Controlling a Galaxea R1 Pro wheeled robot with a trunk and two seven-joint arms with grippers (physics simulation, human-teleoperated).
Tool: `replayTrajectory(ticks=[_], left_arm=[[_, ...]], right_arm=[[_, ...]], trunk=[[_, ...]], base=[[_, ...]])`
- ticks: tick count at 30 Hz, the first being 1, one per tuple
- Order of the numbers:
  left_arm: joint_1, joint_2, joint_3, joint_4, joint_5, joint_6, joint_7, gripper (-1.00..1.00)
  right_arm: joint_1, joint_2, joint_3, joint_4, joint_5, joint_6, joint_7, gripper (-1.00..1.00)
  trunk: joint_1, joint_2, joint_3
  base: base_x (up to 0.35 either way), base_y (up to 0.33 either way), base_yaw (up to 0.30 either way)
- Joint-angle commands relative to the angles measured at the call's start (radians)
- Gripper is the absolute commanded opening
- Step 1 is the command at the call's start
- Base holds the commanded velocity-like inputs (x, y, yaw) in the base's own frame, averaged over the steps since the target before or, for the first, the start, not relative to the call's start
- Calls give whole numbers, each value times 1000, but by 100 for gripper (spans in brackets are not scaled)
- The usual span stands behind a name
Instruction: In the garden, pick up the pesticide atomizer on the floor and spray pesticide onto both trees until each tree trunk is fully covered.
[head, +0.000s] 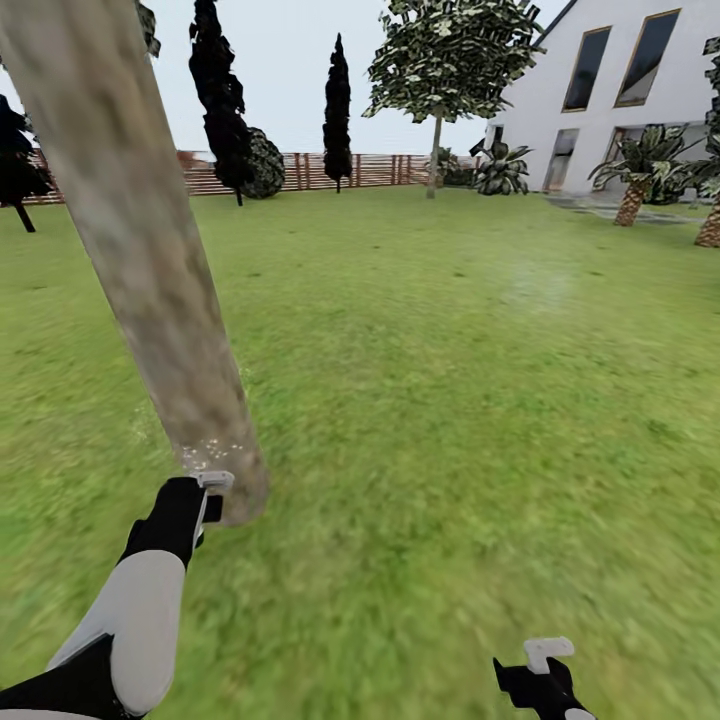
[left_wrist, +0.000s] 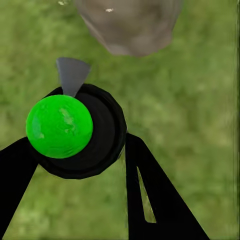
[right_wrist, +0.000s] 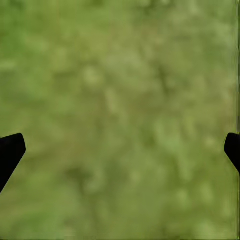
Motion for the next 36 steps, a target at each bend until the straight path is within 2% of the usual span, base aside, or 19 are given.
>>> replayTrajectory(ticks=[1, 10, 15, 26, 30, 36], left_arm=[[-1, -2, 5, -2, -7, 2, -5, -100], [-1, -3, 5, -2, -8, 2, -5, -100], [4, 2, 7, 0, -11, -4, -4, -100], [89, 1, 8, 6, -5, -14, -1, -100], [98, 2, 10, 3, -1, -14, -2, -100], [99, 3, 10, 8, 0, -14, -1, -100]], right_arm=[[-1, 0, -8, 1, 5, -4, 5, 100], [-1, 0, -8, 1, 5, -4, 5, 100], [-1, 0, -8, 1, 5, -4, 5, 100], [-1, 0, -8, 2, 5, -4, 5, 100], [-1, 0, -8, 1, 5, -4, 5, 100], [-1, 0, -8, 1, 5, -4, 5, 100]], trunk=[[0, 0, -1], [0, 0, -1], [0, 0, -1], [0, 0, -1], [0, 0, -1], [0, 0, -1]], base=[[213, -225, 10], [158, -242, 10], [97, -264, 186], [93, -266, 275], [63, -268, 226], [4, -272, 21]])
